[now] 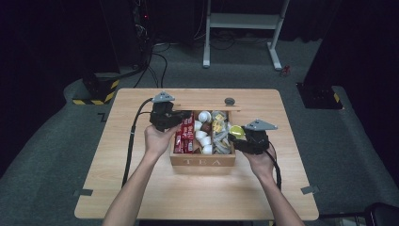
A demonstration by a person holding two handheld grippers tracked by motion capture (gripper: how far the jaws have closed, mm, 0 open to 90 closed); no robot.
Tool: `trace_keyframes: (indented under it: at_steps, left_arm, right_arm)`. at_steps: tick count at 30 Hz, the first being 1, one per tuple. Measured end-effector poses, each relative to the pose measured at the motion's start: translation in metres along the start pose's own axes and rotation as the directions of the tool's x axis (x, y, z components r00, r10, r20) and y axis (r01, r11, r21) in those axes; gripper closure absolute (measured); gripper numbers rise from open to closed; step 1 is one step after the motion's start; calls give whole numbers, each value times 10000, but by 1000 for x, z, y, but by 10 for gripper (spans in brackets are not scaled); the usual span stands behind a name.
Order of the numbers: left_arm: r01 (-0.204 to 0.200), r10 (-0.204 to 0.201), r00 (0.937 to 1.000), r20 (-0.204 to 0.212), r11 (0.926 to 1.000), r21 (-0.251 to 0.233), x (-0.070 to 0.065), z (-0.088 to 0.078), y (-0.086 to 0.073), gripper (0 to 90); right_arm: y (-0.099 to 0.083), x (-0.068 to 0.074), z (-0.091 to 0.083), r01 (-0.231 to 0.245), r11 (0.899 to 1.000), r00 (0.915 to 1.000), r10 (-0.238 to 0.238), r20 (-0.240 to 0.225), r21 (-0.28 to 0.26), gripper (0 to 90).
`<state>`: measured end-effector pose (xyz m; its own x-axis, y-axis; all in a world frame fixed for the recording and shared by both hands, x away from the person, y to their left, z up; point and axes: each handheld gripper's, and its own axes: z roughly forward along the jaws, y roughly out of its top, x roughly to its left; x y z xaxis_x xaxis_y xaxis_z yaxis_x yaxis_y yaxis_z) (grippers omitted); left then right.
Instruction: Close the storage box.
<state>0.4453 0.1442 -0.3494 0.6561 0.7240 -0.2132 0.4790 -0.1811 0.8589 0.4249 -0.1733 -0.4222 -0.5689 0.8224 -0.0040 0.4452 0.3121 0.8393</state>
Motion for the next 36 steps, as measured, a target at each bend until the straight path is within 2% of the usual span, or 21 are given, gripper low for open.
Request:
trace_keyframes:
  at_steps: [13,27,36]
  left_arm:
    - [-38,38,10000,16,10000,1,0,0,-1,900]
    - [-12,12,10000,70,10000,37,-1,-1,-3,900]
    - [-23,23,10000,86,10000,28,-1,-1,-4,900]
  right_arm:
    - [-12,-19,-8,-496,9987,9976,502,472,-122,381]
    - [-36,-44,-2,-1277,9912,9878,1240,937,348,381]
    - [-49,-50,9,-1407,9870,9849,1315,1130,775,381]
